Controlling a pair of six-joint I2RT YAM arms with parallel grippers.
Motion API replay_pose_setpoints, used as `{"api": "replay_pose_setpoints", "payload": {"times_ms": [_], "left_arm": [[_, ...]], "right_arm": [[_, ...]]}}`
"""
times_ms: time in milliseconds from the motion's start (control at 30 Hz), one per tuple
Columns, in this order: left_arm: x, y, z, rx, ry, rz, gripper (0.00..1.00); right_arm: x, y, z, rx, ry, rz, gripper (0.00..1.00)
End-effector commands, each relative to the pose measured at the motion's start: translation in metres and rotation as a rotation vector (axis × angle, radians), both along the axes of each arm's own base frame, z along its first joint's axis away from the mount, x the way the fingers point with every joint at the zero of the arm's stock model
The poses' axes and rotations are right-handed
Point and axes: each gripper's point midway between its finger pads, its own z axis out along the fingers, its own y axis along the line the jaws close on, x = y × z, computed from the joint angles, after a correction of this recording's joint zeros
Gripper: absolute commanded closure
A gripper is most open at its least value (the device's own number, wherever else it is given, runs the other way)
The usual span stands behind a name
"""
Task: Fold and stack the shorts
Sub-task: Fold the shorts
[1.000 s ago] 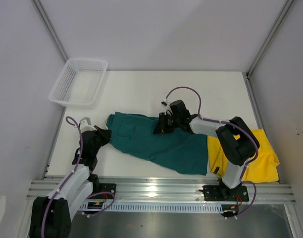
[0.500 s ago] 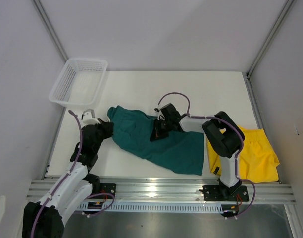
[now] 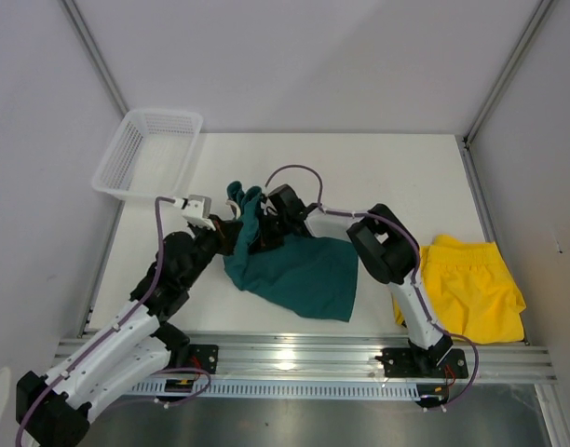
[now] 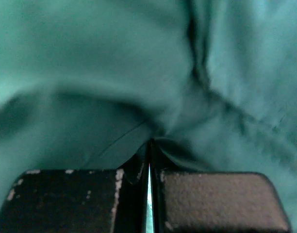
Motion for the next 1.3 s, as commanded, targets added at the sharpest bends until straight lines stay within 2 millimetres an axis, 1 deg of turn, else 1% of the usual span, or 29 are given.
{"api": "replay_pose_setpoints", "payload": {"times_ms": [0, 67, 100, 133, 167, 200, 233, 267, 333, 367, 433, 467, 500, 533, 567, 600, 667, 700, 767, 900, 933, 967, 1000, 1033, 1100, 1133, 1167, 1233, 1267], "left_arm": [[-0.012, -0.019, 0.035, 0.022, -0.134, -0.089, 1.00], [-0.016, -0.024, 0.036, 0.043, -0.150, -0.101, 1.00], [-0.016, -0.024, 0.036, 0.064, -0.157, -0.097, 1.00], [-0.018, -0.025, 0.034, 0.080, -0.155, -0.081, 1.00], [-0.019, -0.026, 0.036, 0.092, -0.159, -0.076, 1.00], [-0.020, -0.028, 0.034, 0.111, -0.160, -0.078, 1.00], [-0.020, -0.028, 0.033, 0.117, -0.159, -0.072, 1.00], [-0.020, -0.027, 0.034, 0.122, -0.166, -0.068, 1.00], [-0.021, -0.029, 0.033, 0.128, -0.167, -0.070, 1.00], [-0.021, -0.028, 0.033, 0.138, -0.171, -0.063, 1.00], [-0.022, -0.029, 0.034, 0.146, -0.177, -0.054, 1.00], [-0.021, -0.027, 0.035, 0.154, -0.178, -0.046, 1.00], [-0.020, -0.028, 0.035, 0.159, -0.177, -0.045, 1.00], [-0.020, -0.028, 0.035, 0.161, -0.175, -0.042, 1.00], [-0.020, -0.028, 0.038, 0.159, -0.178, -0.037, 1.00], [-0.020, -0.028, 0.038, 0.160, -0.180, -0.035, 1.00], [-0.021, -0.029, 0.039, 0.168, -0.185, -0.037, 1.00], [-0.021, -0.028, 0.040, 0.169, -0.188, -0.031, 1.00], [-0.022, -0.031, 0.041, 0.176, -0.192, -0.038, 1.00], [-0.022, -0.035, 0.041, 0.194, -0.192, -0.033, 1.00], [-0.022, -0.036, 0.046, 0.194, -0.200, -0.031, 1.00], [-0.023, -0.039, 0.044, 0.205, -0.197, -0.041, 1.00], [-0.024, -0.040, 0.046, 0.205, -0.202, -0.043, 1.00], [-0.024, -0.040, 0.050, 0.209, -0.210, -0.037, 1.00], [-0.028, -0.047, 0.052, 0.212, -0.221, -0.056, 1.00], [-0.028, -0.048, 0.054, 0.218, -0.228, -0.055, 1.00], [-0.032, -0.053, 0.056, 0.218, -0.235, -0.072, 1.00], [-0.034, -0.059, 0.055, 0.241, -0.244, -0.082, 1.00], [-0.036, -0.063, 0.056, 0.247, -0.248, -0.086, 1.00]], "right_arm": [[0.011, -0.005, -0.025, -0.084, 0.031, -0.036, 1.00], [0.017, -0.008, -0.017, -0.070, 0.017, -0.047, 1.00], [0.024, -0.014, -0.012, -0.061, 0.013, -0.064, 1.00], [0.025, -0.019, -0.011, -0.059, 0.019, -0.069, 1.00], [0.029, -0.021, 0.002, -0.035, 0.000, -0.075, 1.00], [0.037, -0.029, 0.008, -0.026, -0.003, -0.093, 1.00], [0.037, -0.034, 0.011, -0.021, -0.001, -0.097, 0.99], [0.040, -0.036, 0.025, -0.001, -0.022, -0.099, 0.99], [0.043, -0.045, 0.035, 0.024, -0.027, -0.103, 0.98], [0.044, -0.046, 0.046, 0.046, -0.038, -0.102, 0.98], [0.046, -0.053, 0.056, 0.086, -0.031, -0.098, 0.94], [0.047, -0.056, 0.064, 0.101, -0.035, -0.101, 0.92], [0.048, -0.059, 0.066, 0.103, -0.034, -0.106, 0.88], [0.051, -0.066, 0.066, 0.100, -0.033, -0.114, 0.87], [0.050, -0.069, 0.073, 0.103, -0.042, -0.114, 0.87], [0.051, -0.073, 0.074, 0.097, -0.046, -0.118, 0.87], [0.049, -0.084, 0.068, 0.056, -0.049, -0.129, 0.87], [0.048, -0.087, 0.070, 0.053, -0.054, -0.129, 0.87], [0.046, -0.091, 0.064, 0.039, -0.048, -0.130, 0.88], [0.045, -0.088, 0.055, 0.043, -0.024, -0.122, 0.90], [0.045, -0.086, 0.053, 0.044, -0.022, -0.119, 0.90], [0.045, -0.085, 0.050, 0.041, -0.019, -0.116, 0.91], [0.047, -0.084, 0.049, 0.039, -0.020, -0.118, 0.91], [0.048, -0.084, 0.042, 0.027, -0.013, -0.124, 0.91], [0.053, -0.084, 0.035, 0.020, -0.002, -0.141, 0.92], [0.057, -0.083, 0.029, 0.015, 0.000, -0.151, 0.92], [0.059, -0.082, 0.026, 0.014, 0.006, -0.157, 0.93], [0.064, -0.078, 0.023, 0.016, 0.013, -0.166, 0.94], [0.064, -0.077, 0.015, 0.009, 0.023, -0.169, 0.94]]}}
